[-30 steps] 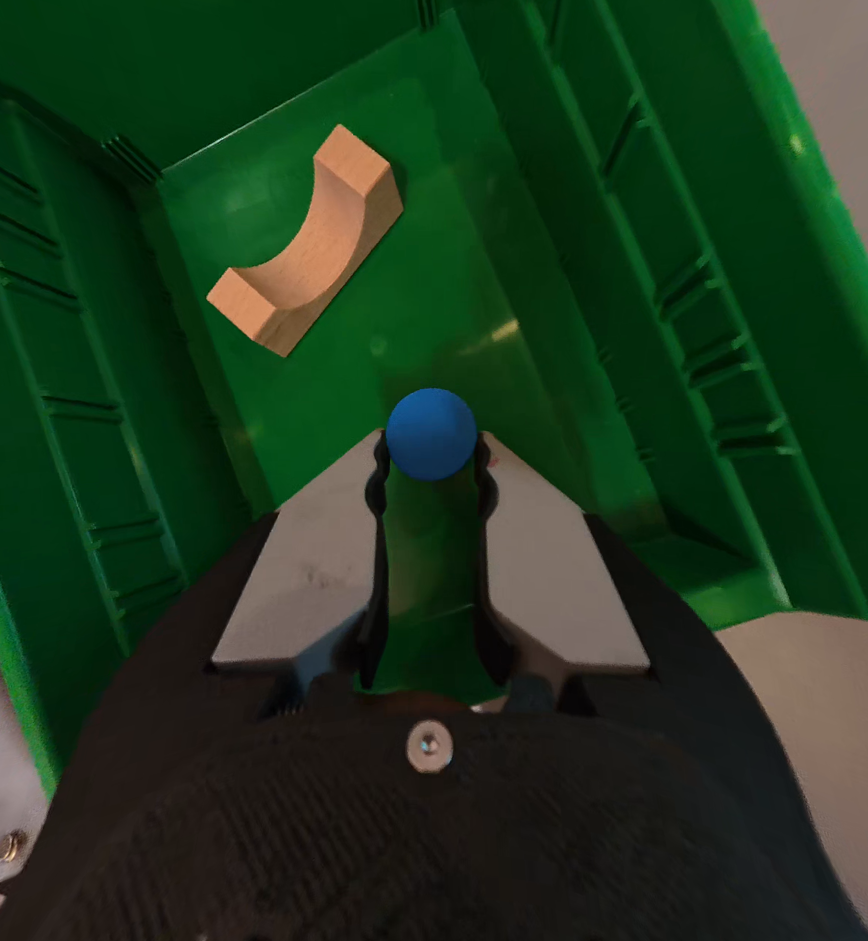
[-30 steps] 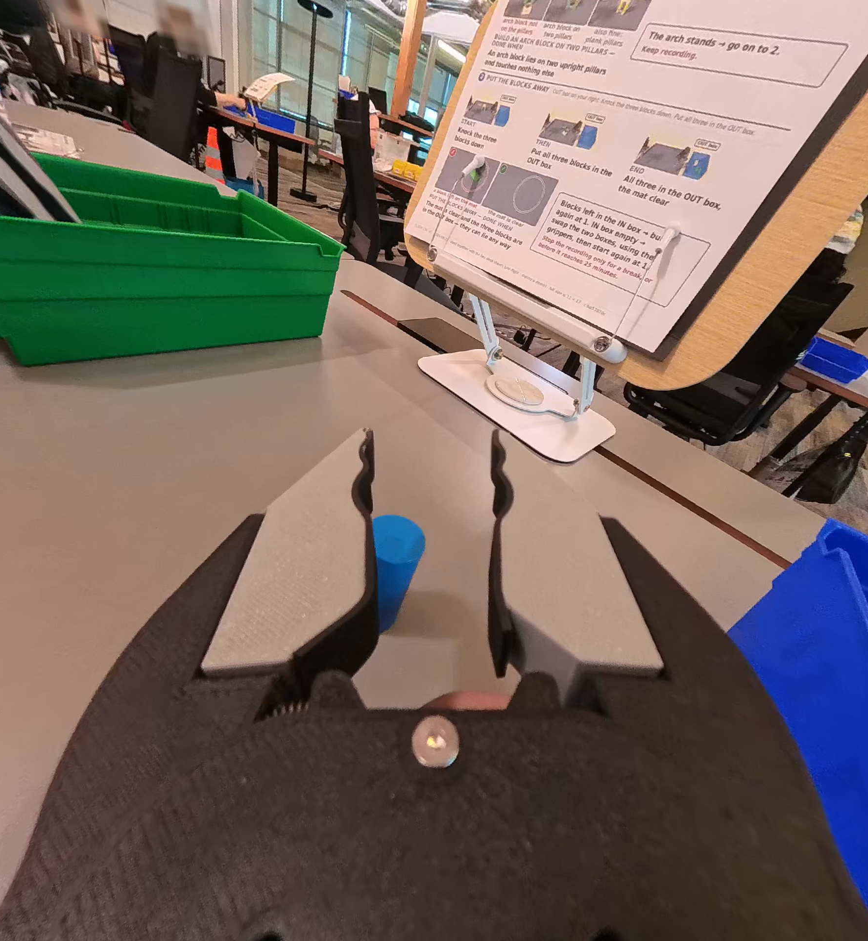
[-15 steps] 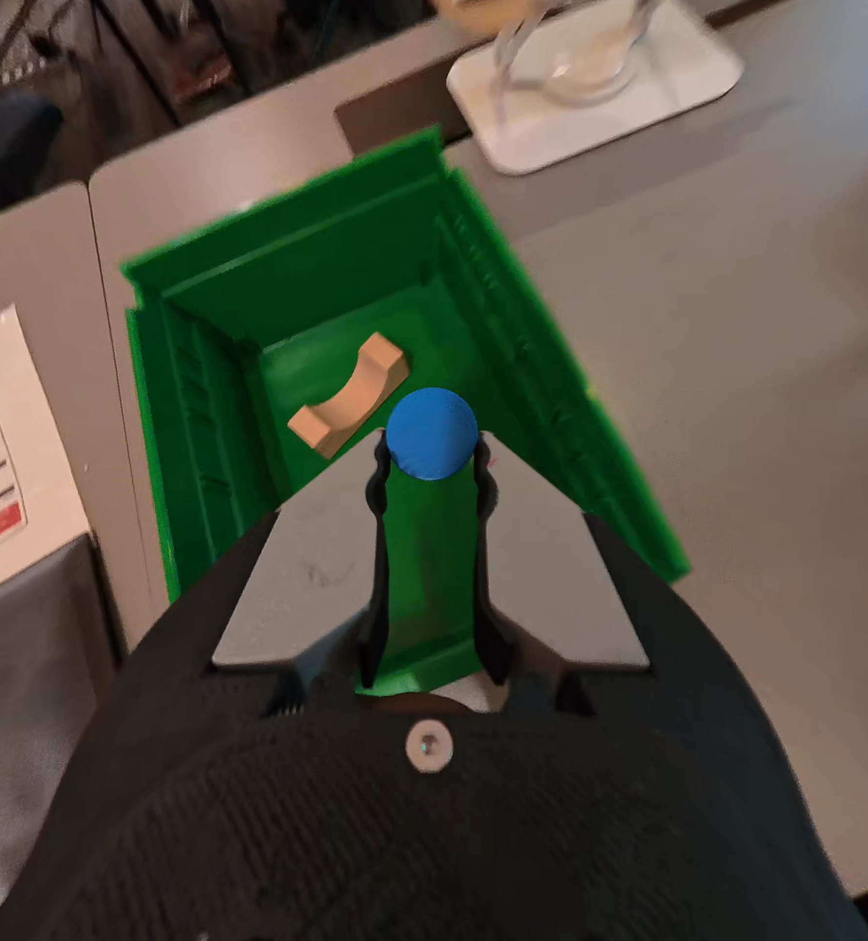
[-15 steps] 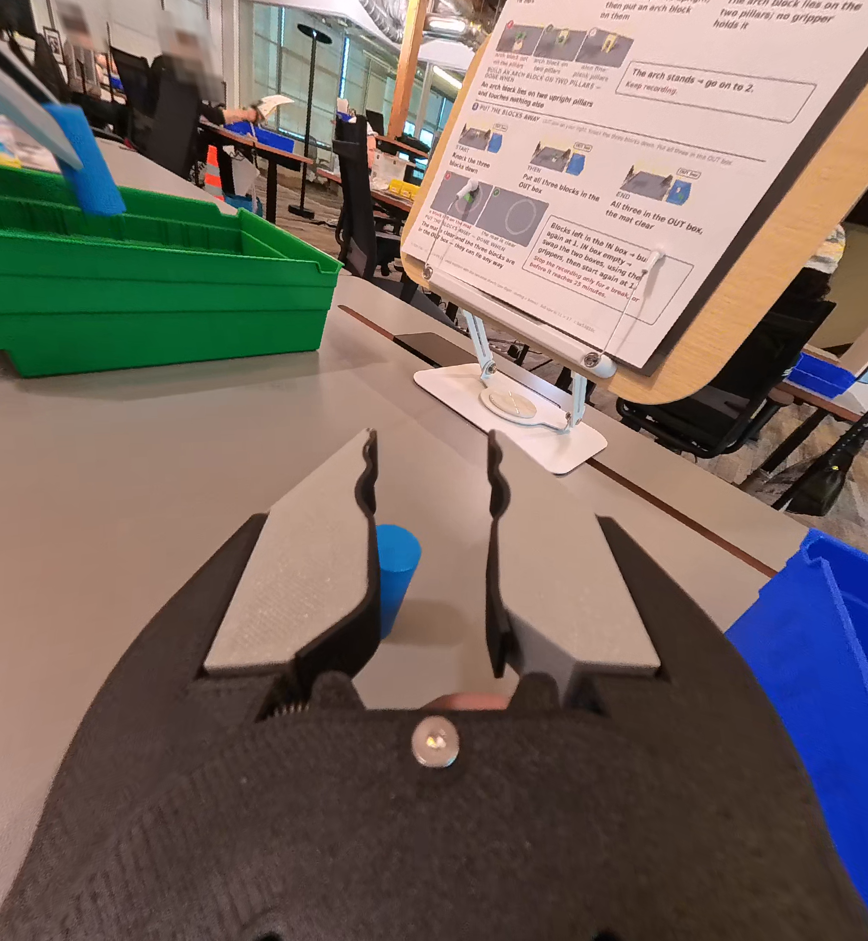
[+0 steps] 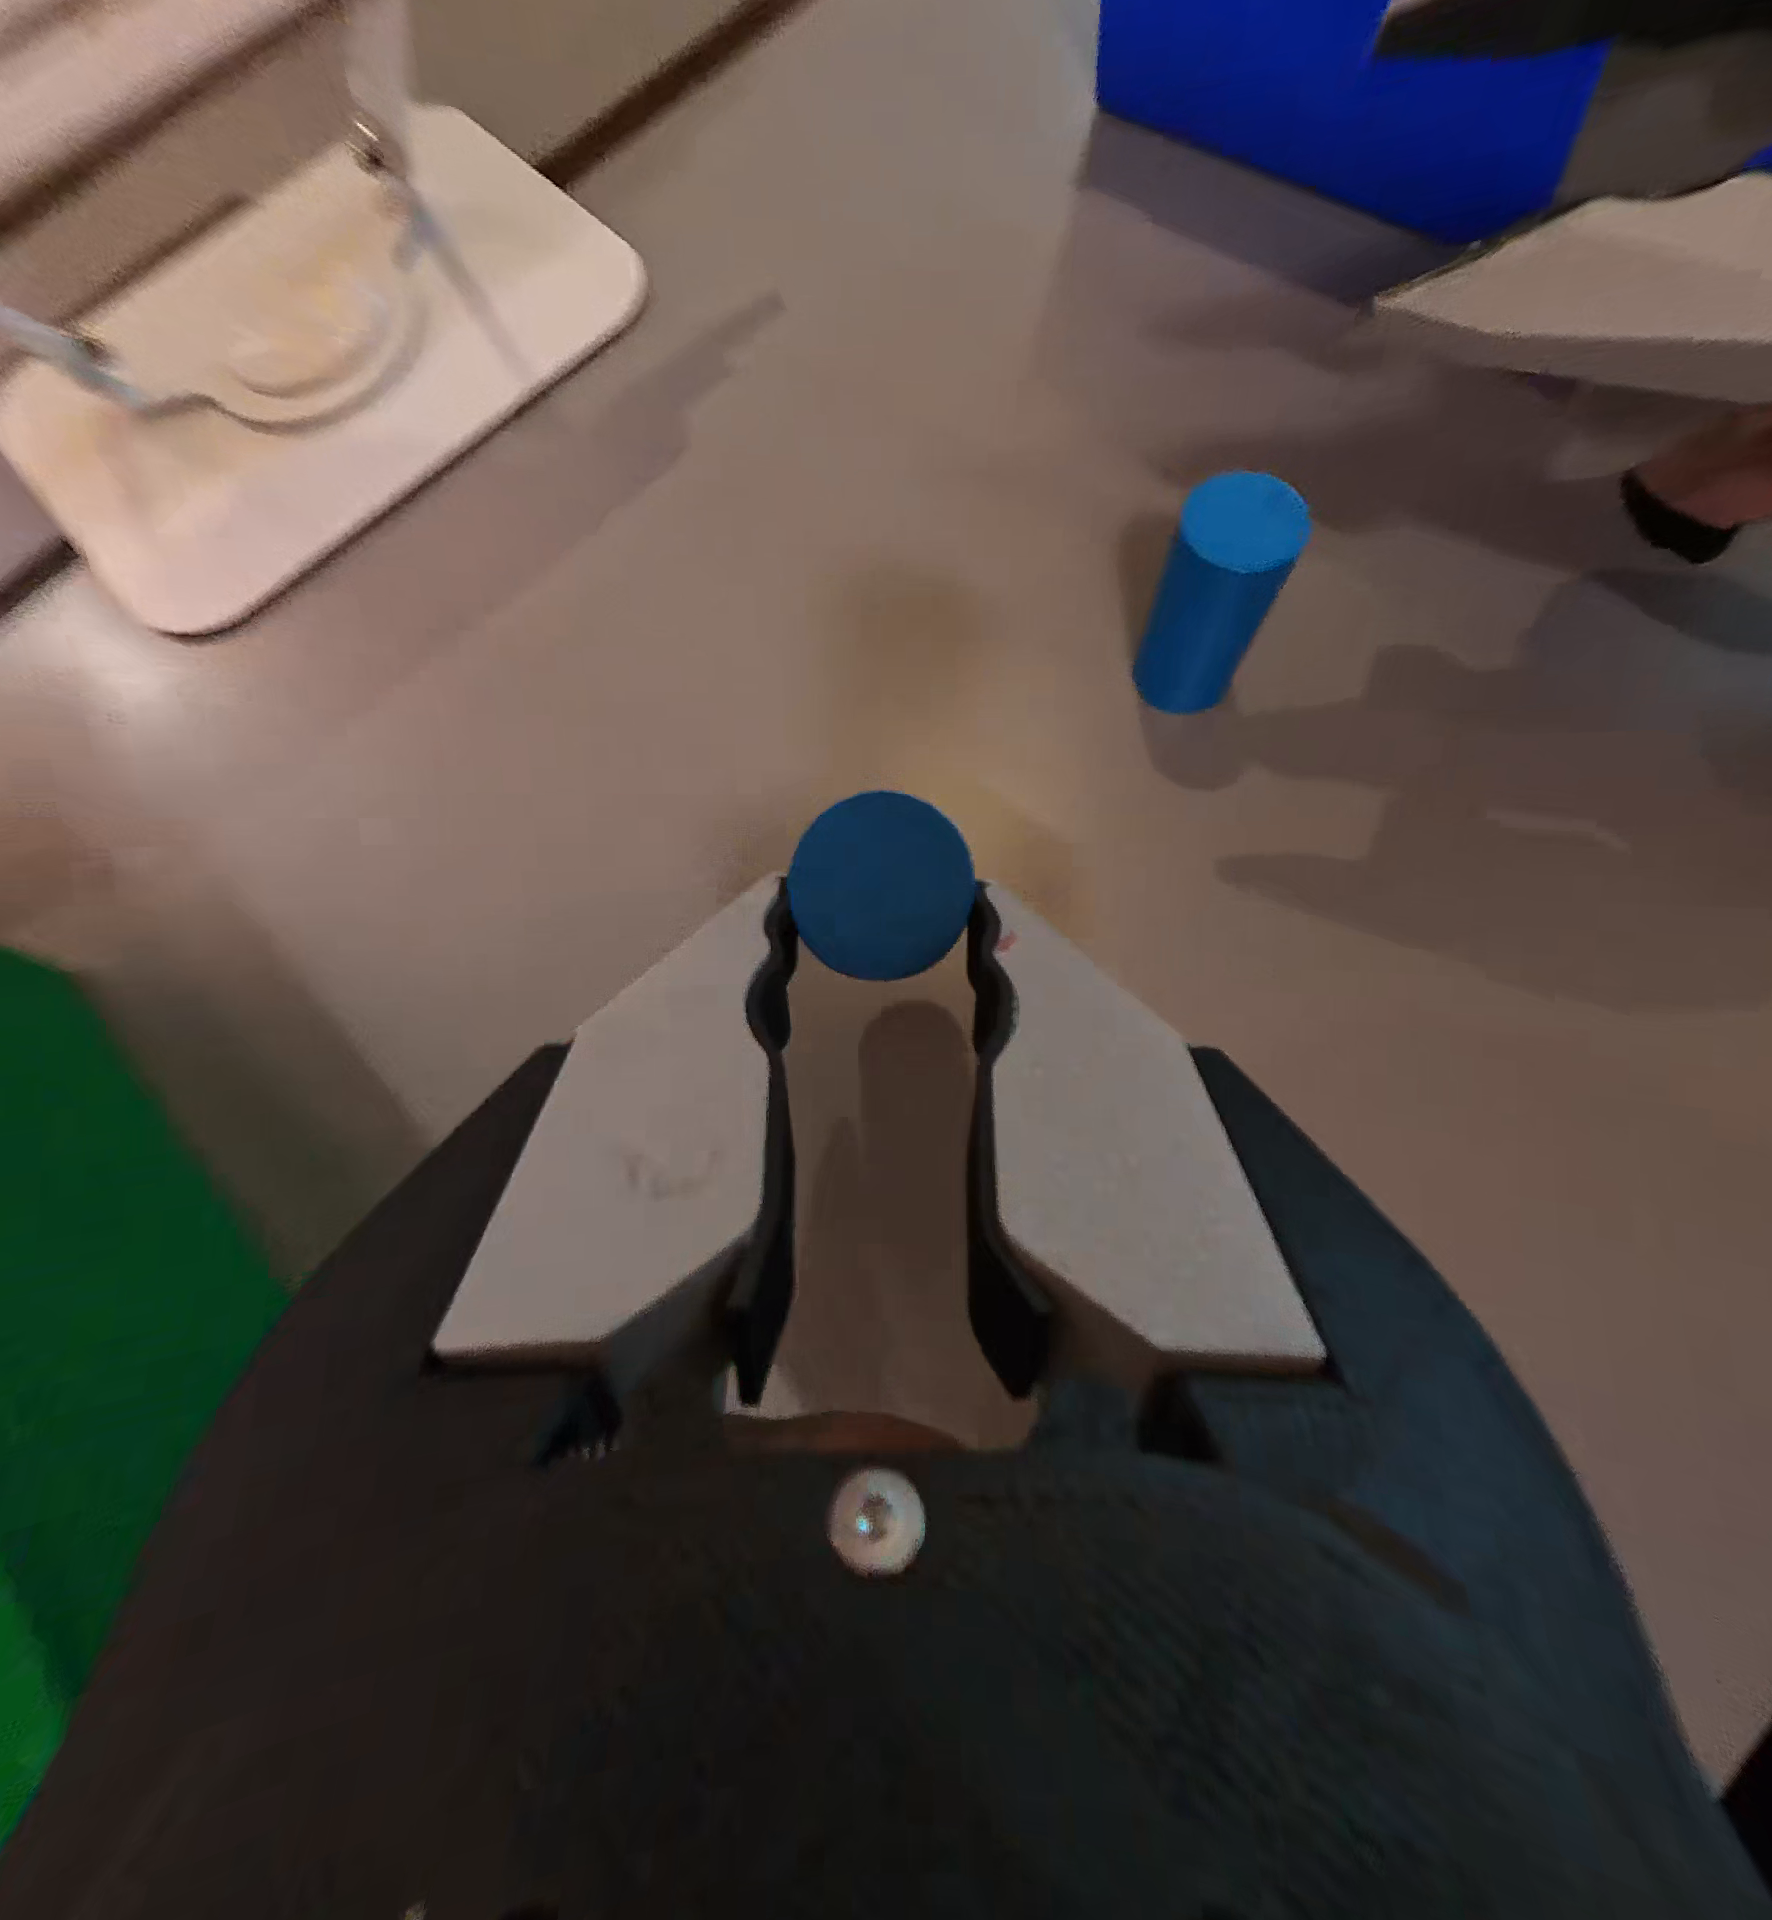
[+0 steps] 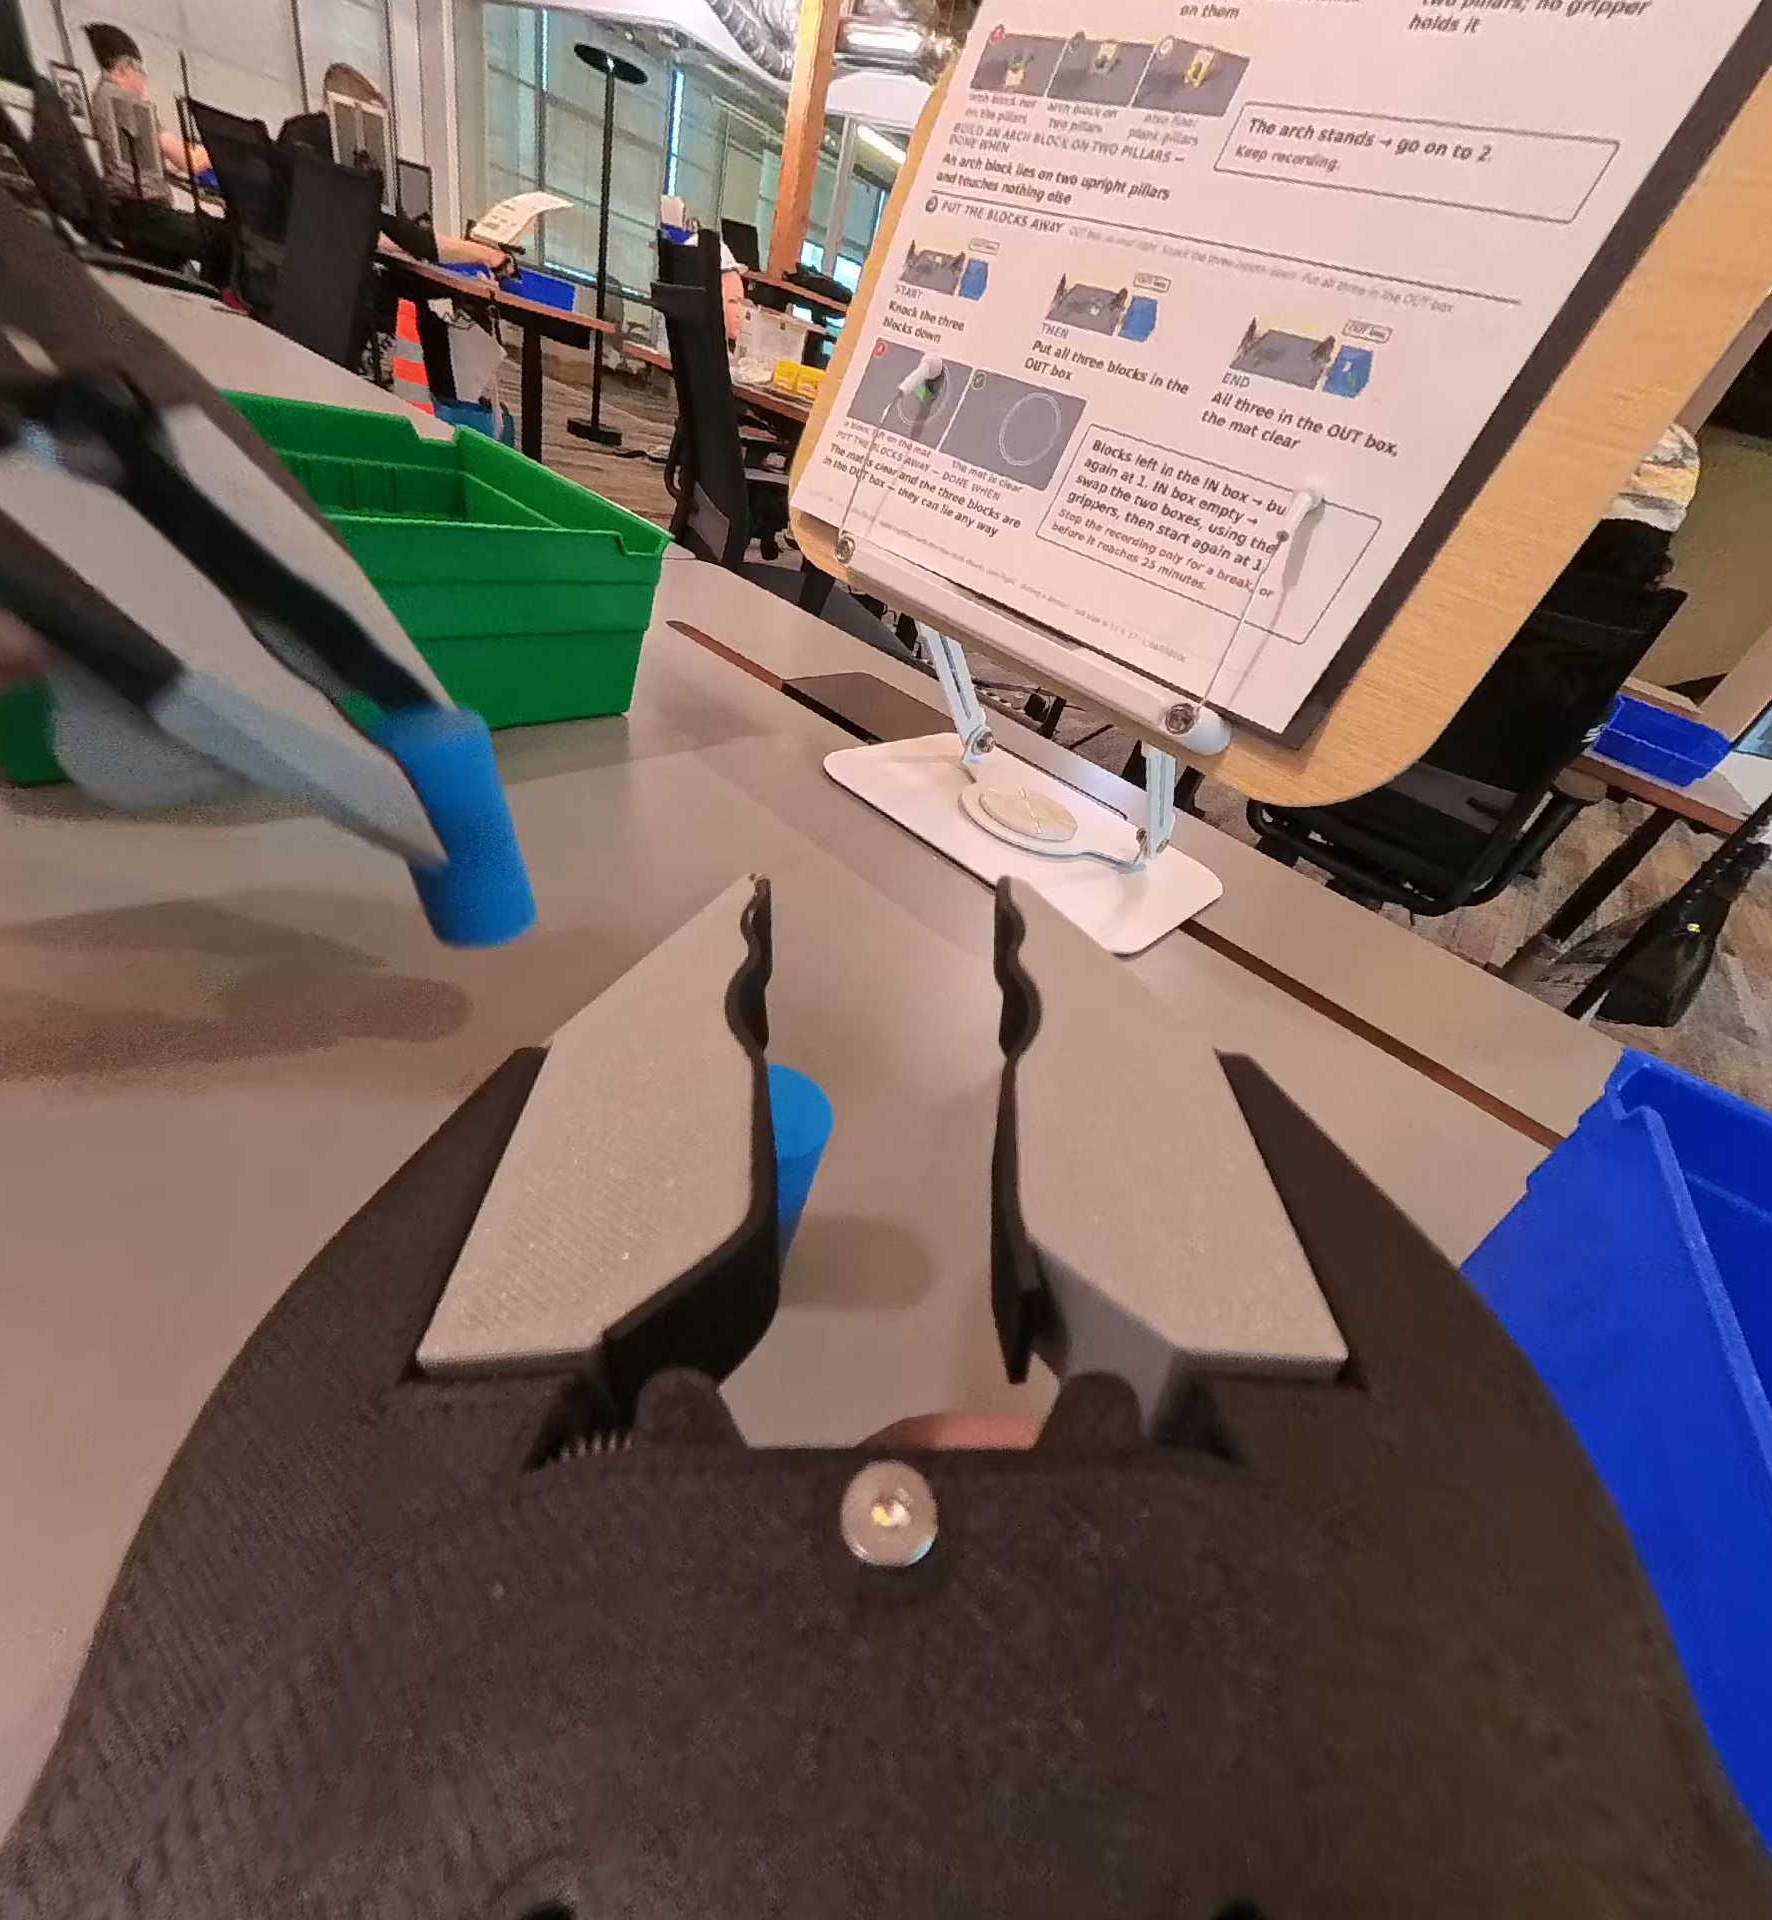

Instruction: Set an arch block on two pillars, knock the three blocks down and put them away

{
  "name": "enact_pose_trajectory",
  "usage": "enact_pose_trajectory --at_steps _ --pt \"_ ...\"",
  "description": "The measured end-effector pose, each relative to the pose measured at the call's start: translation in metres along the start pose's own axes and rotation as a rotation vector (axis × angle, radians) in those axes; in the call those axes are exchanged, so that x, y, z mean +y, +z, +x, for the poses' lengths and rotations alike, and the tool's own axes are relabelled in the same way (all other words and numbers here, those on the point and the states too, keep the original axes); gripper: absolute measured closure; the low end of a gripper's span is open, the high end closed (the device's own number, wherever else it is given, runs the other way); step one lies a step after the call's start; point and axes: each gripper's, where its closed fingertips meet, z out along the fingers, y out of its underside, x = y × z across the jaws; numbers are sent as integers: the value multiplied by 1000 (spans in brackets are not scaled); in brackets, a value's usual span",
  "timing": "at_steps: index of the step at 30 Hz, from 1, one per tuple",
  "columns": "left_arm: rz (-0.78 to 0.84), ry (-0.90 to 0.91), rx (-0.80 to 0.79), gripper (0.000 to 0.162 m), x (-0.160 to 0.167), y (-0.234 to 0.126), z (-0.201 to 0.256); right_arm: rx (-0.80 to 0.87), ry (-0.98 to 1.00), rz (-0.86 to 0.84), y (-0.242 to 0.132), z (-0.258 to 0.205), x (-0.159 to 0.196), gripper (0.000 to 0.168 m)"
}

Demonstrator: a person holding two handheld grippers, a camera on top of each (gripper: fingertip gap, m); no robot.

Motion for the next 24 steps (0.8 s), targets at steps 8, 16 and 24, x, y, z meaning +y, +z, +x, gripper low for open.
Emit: enact_pose_trajectory --at_steps 8,16,24 --pt "-72 -1 8 132 11 36 13 -1 -8 14 -2 0 -4 128" --pt "-101 -7 30 131 21 37 17 -5 -24 15 -2 -2 -5 128" --pt "-97 26 9 131 15 43 18 3 -28 17 -3 -1 -6 128"
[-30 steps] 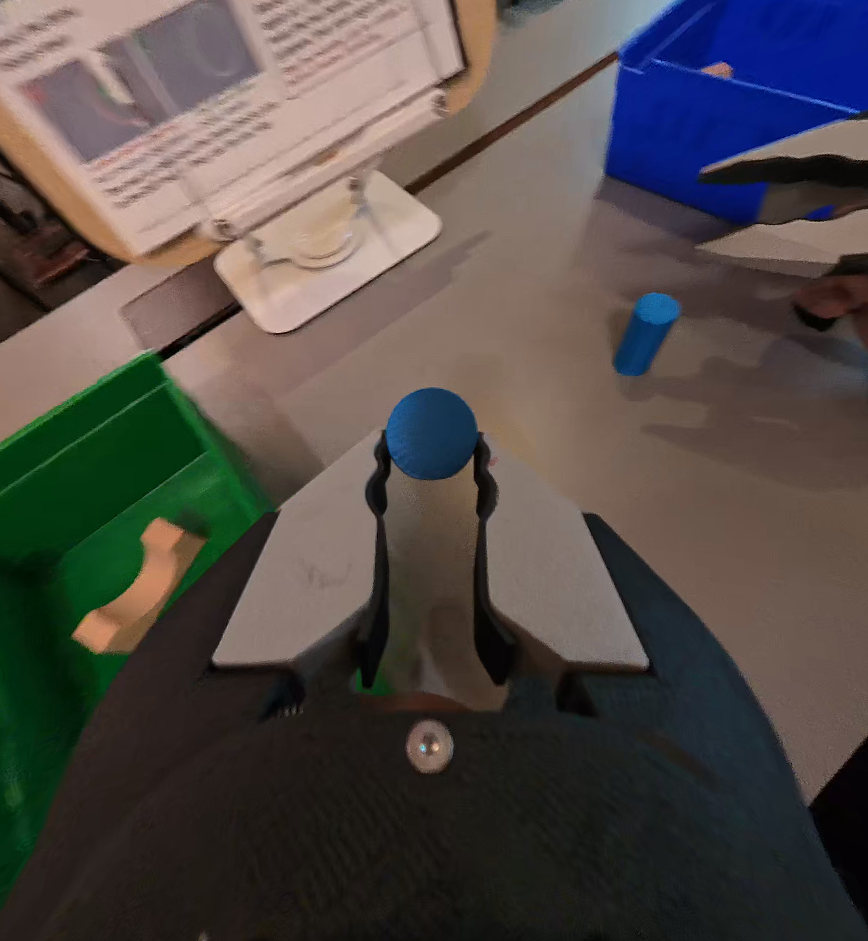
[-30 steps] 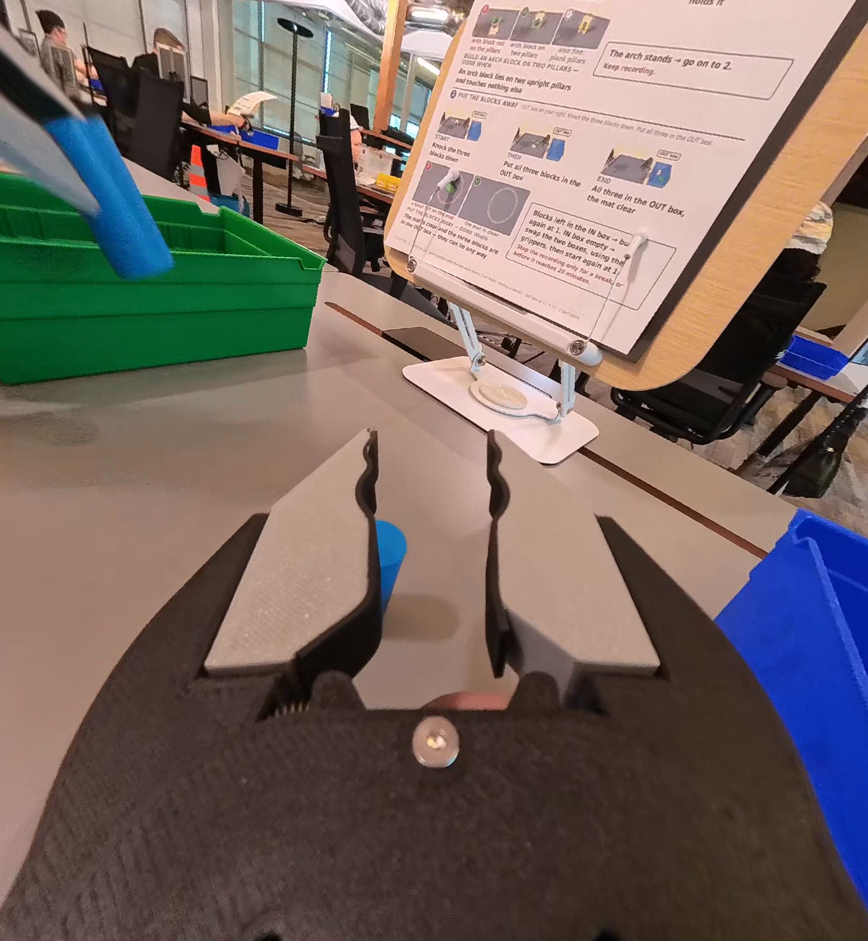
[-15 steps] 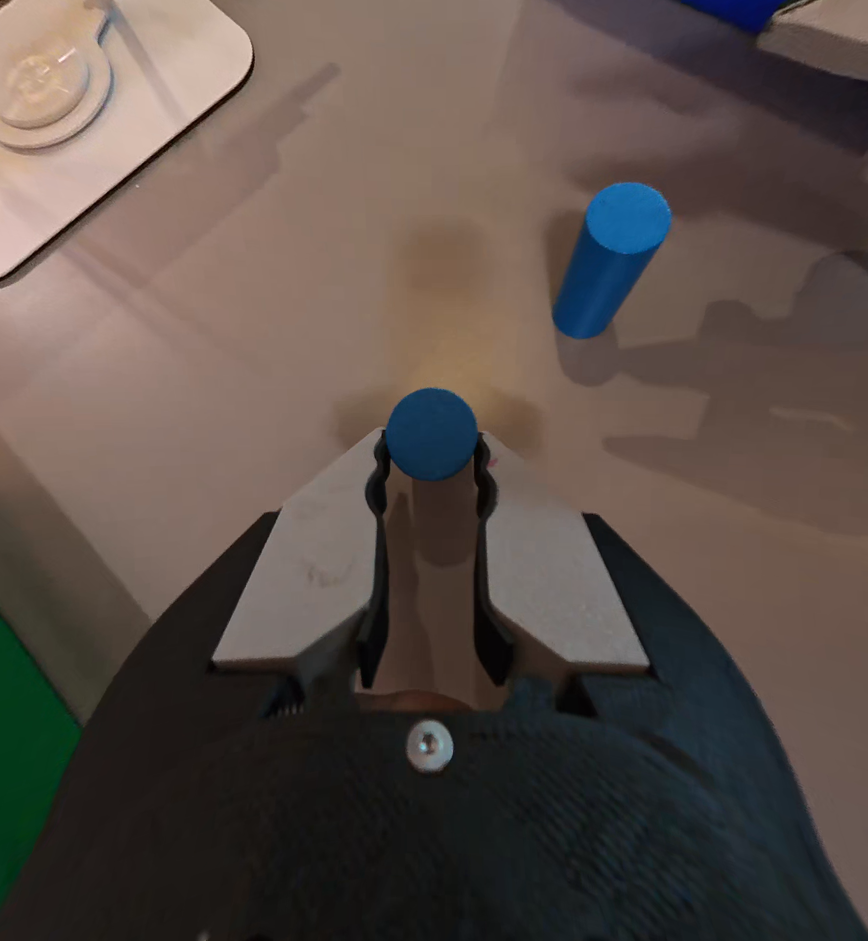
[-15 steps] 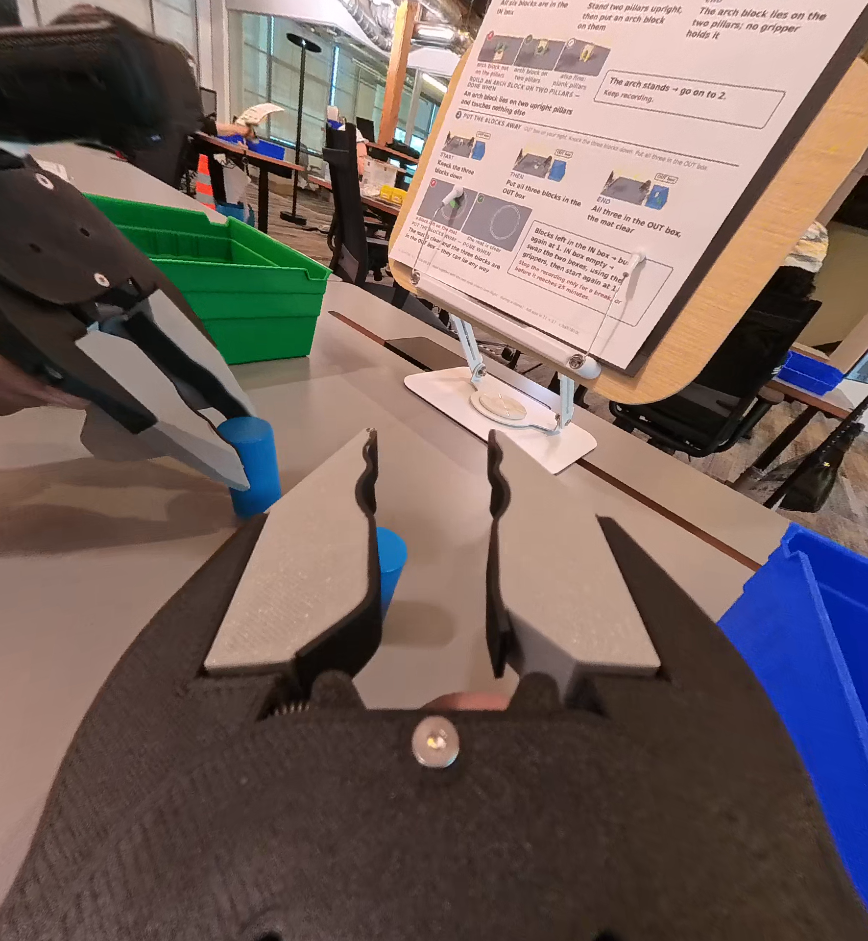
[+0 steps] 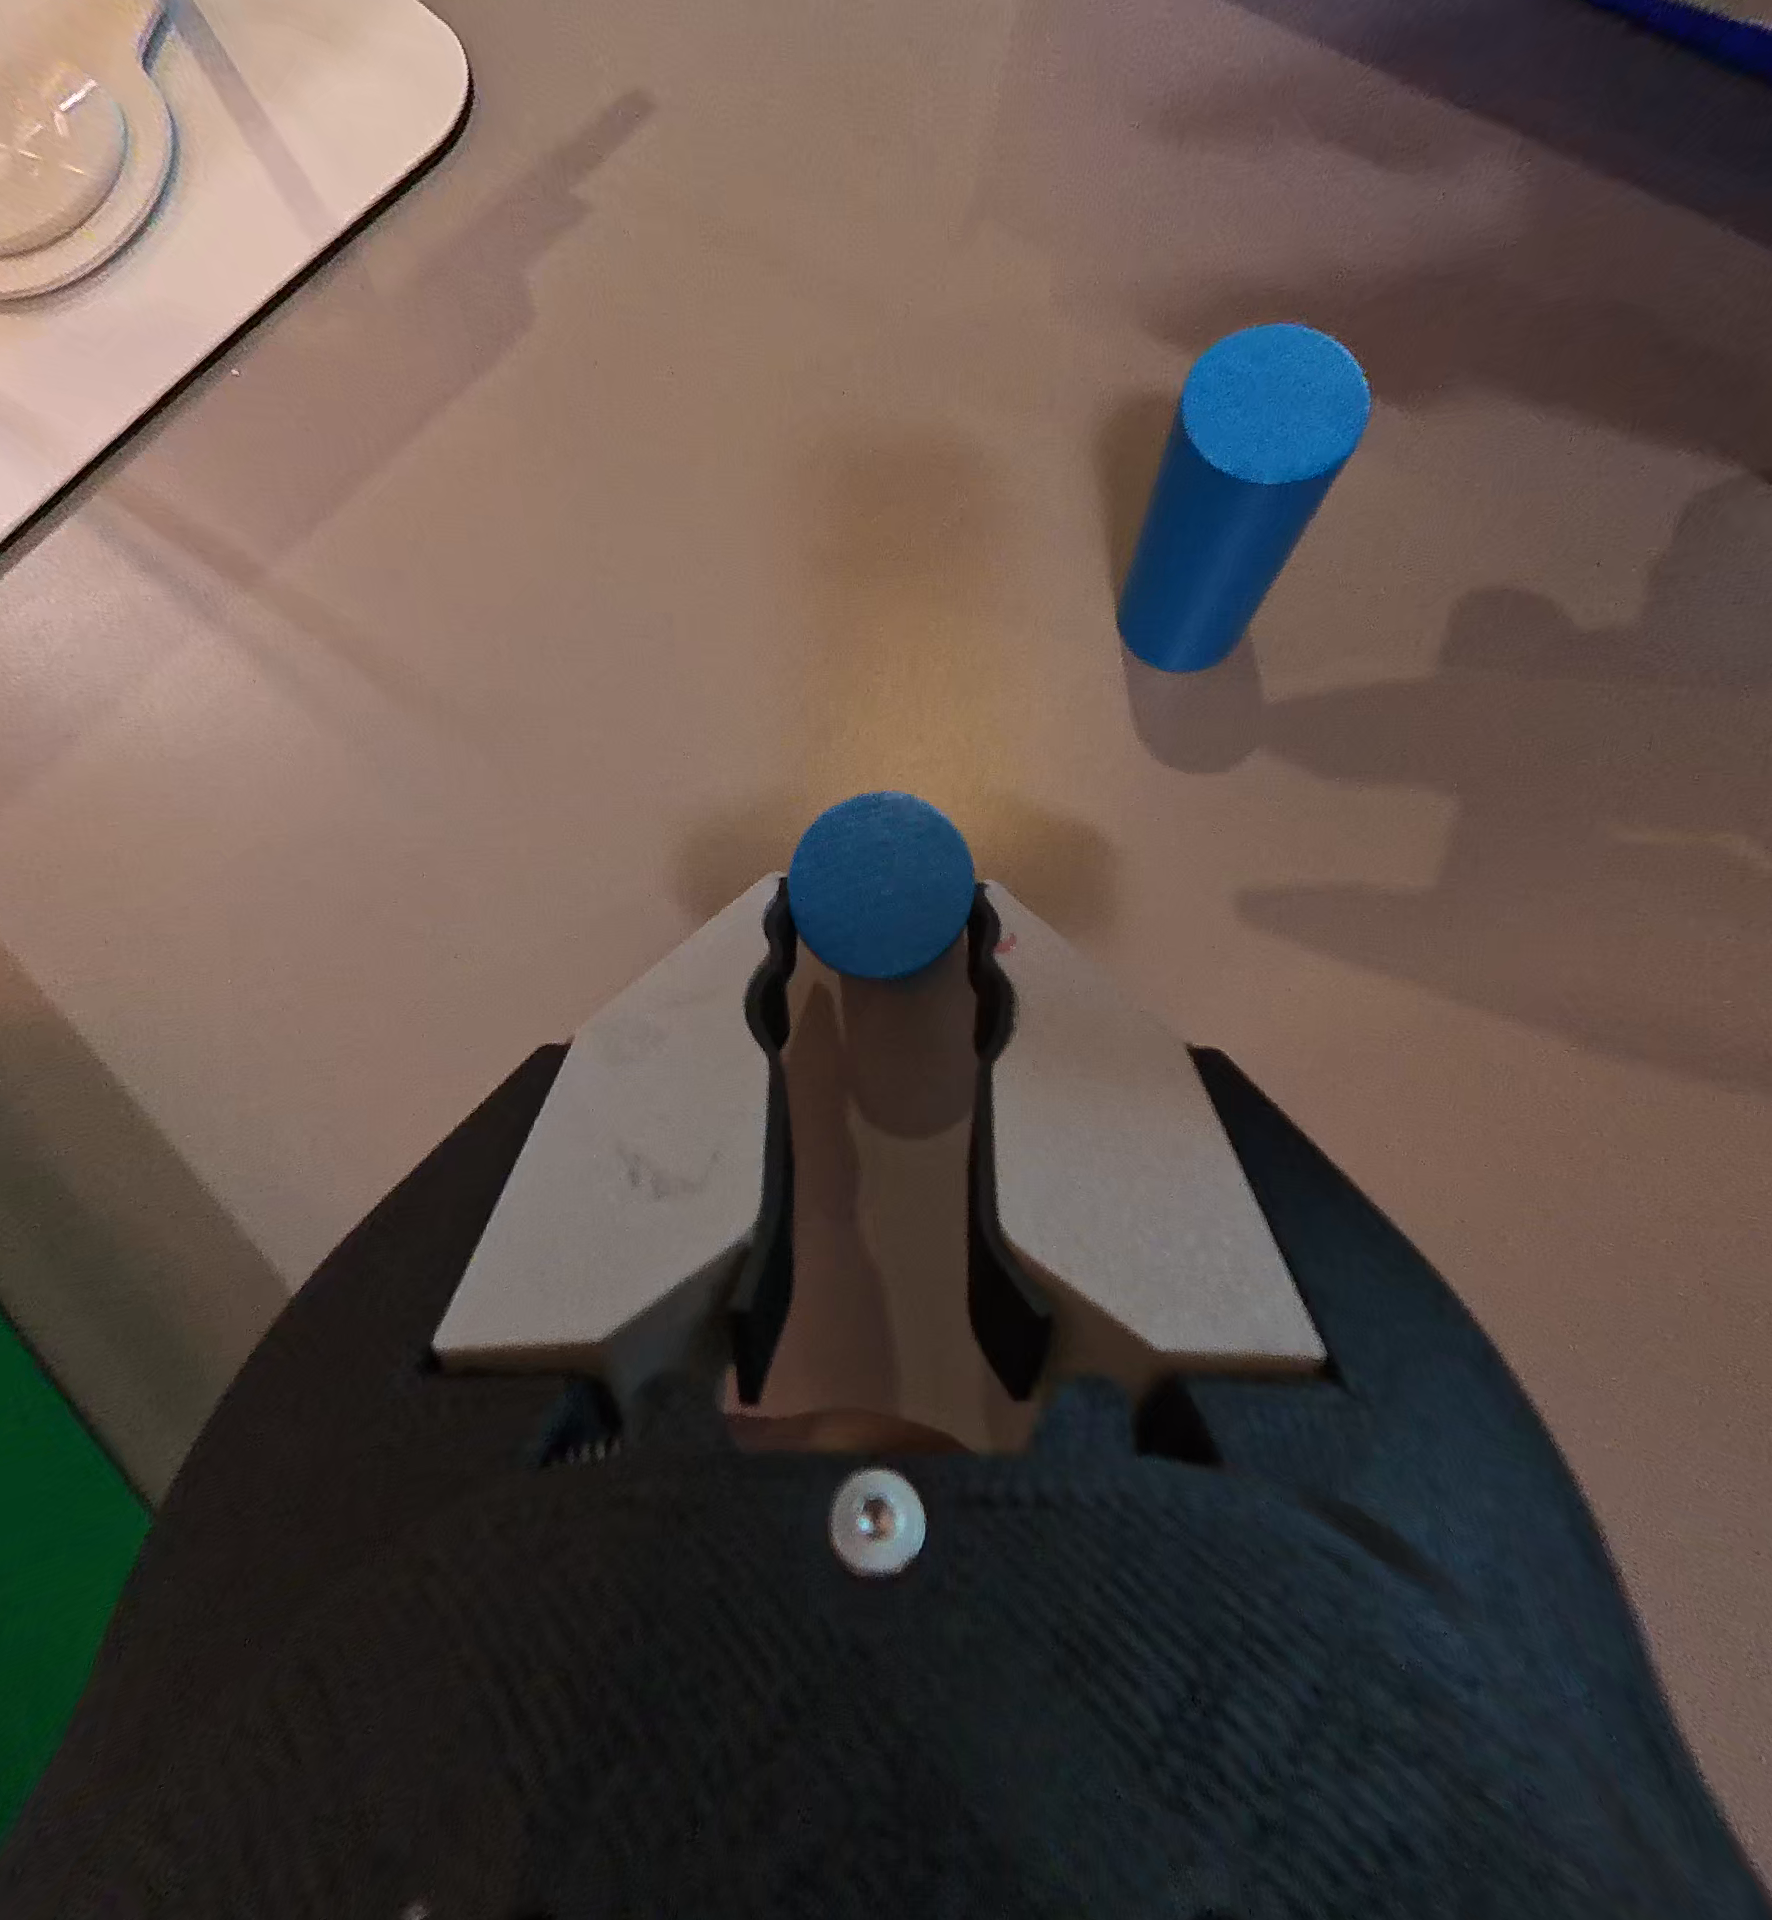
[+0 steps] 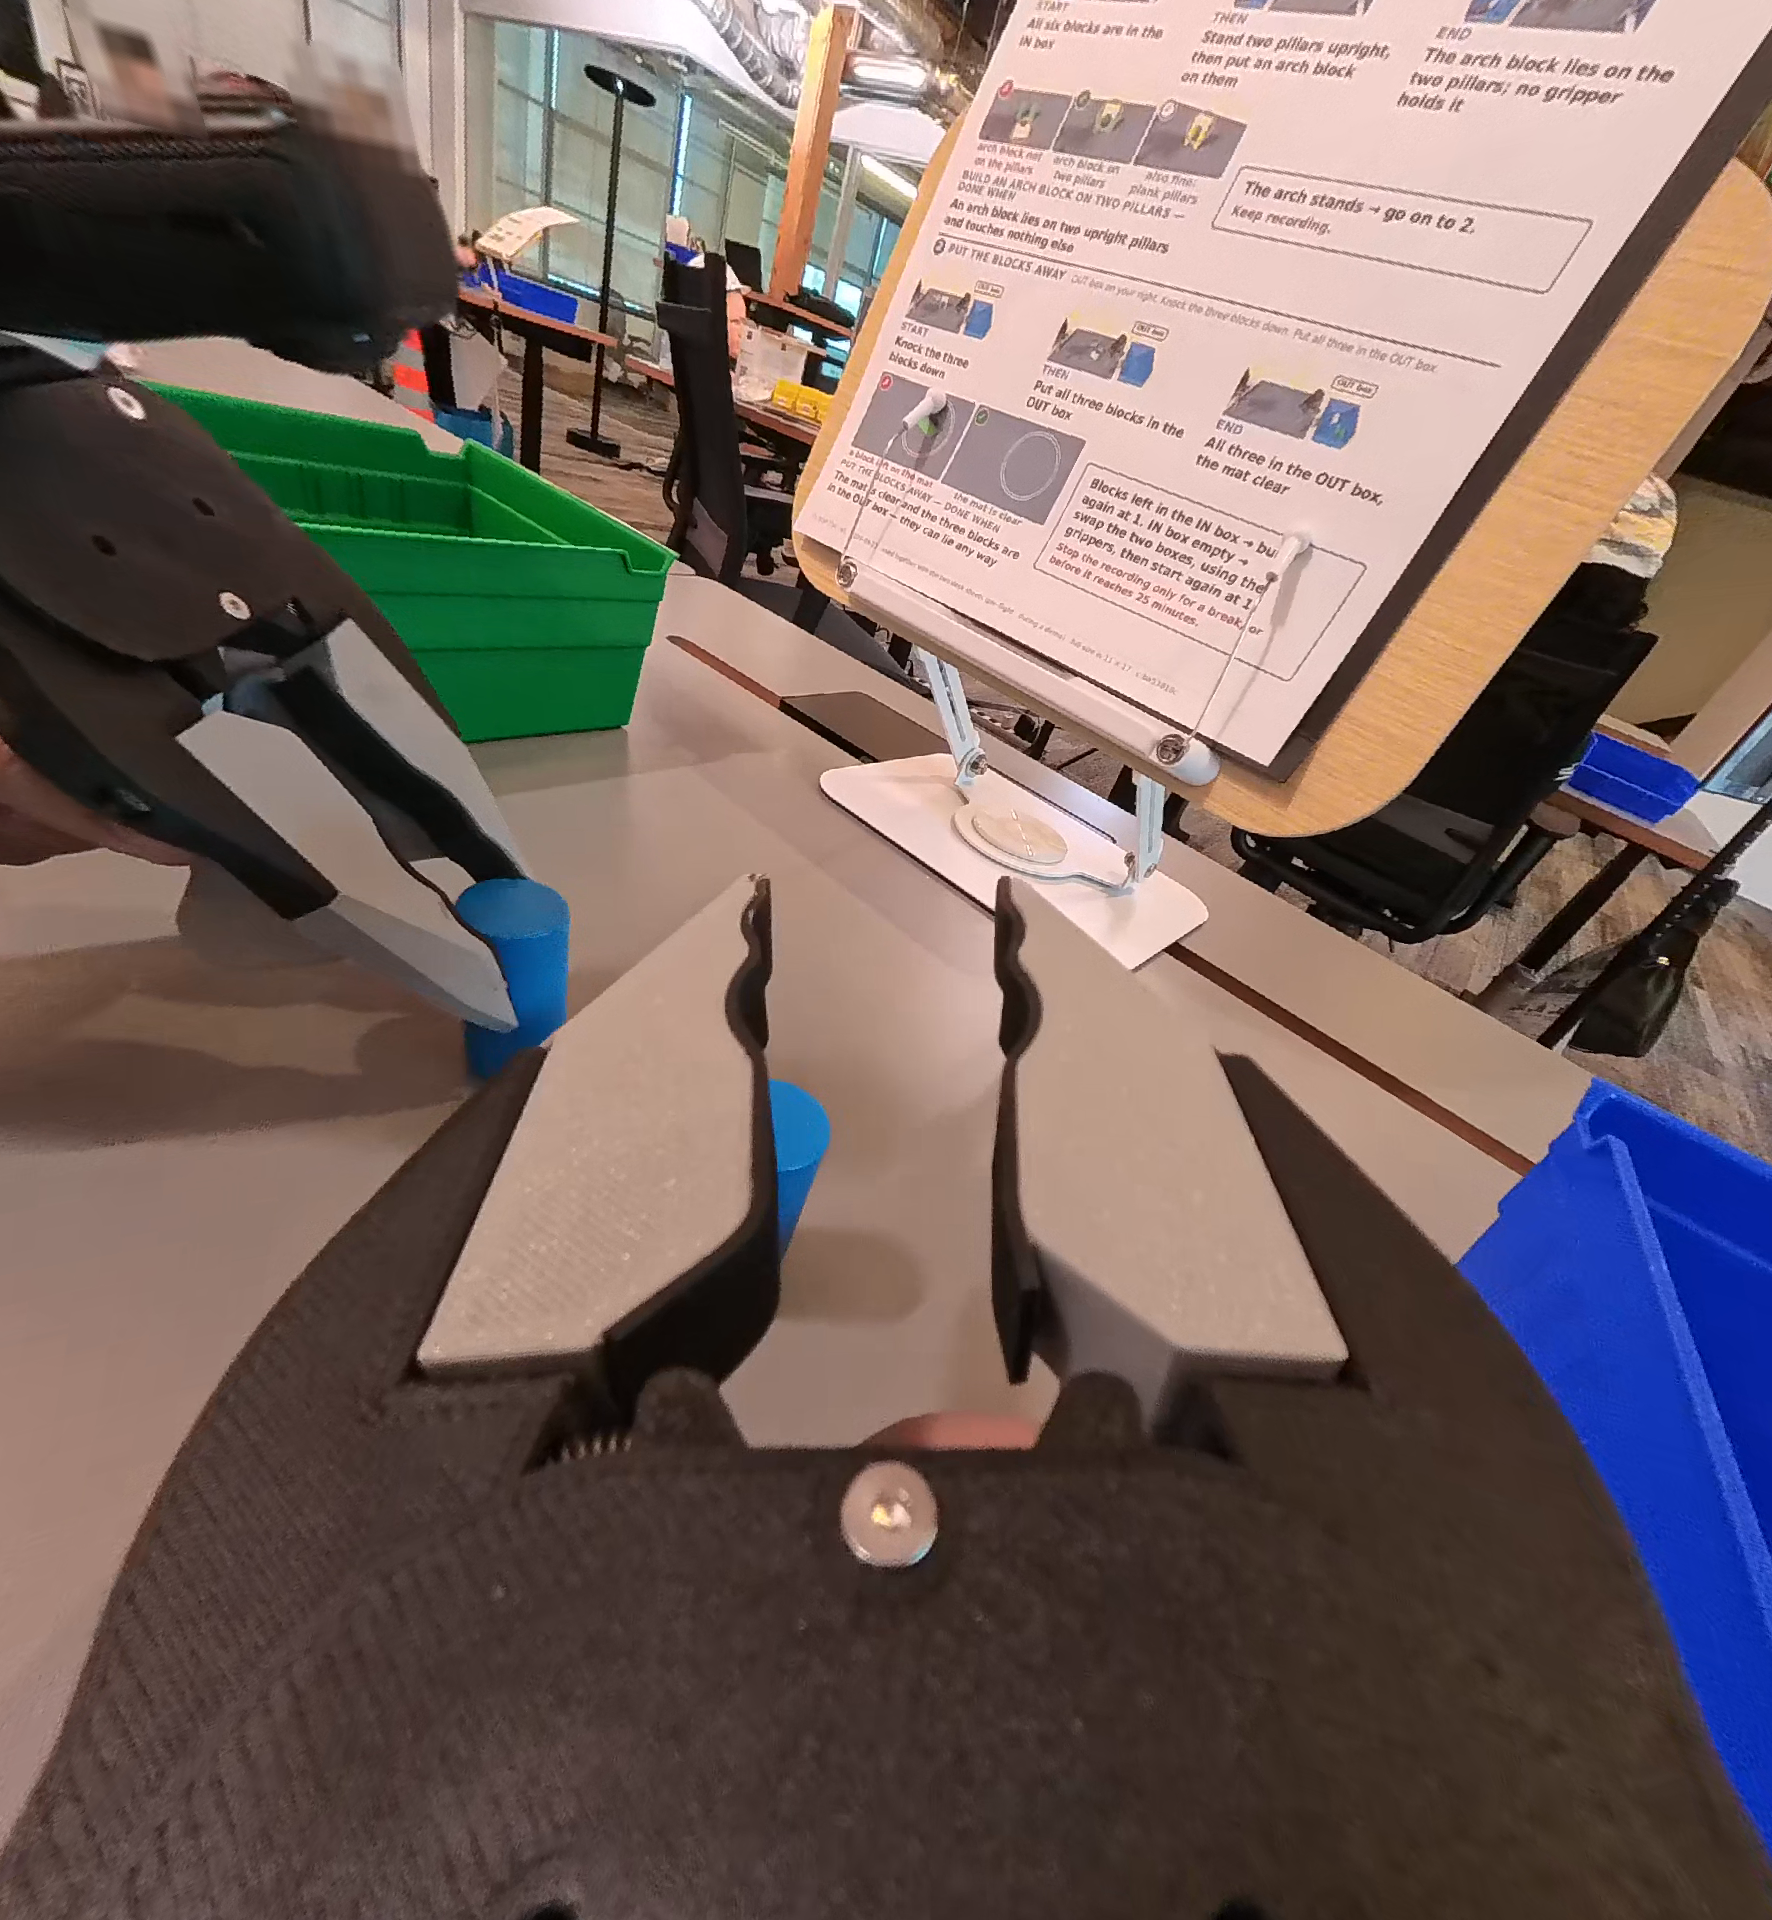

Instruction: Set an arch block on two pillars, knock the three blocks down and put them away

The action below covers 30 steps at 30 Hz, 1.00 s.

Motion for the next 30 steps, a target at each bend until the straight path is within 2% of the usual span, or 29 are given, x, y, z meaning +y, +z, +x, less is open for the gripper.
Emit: enact_pose_trajectory --at_steps 18,23,25,30 --pt "3 14 22 131 -5 7 6 -11 -2 -9 1 -3 2 127" --pt "-8 11 -3 110 2 5 5 -12 -3 -14 2 -3 3 127" --pt "10 4 -32 102 0 -3 3 -10 -4 -14 2 -3 3 127" --pt "159 -8 -73 101 -17 -59 -12 -6 8 -13 1 0 4 127"
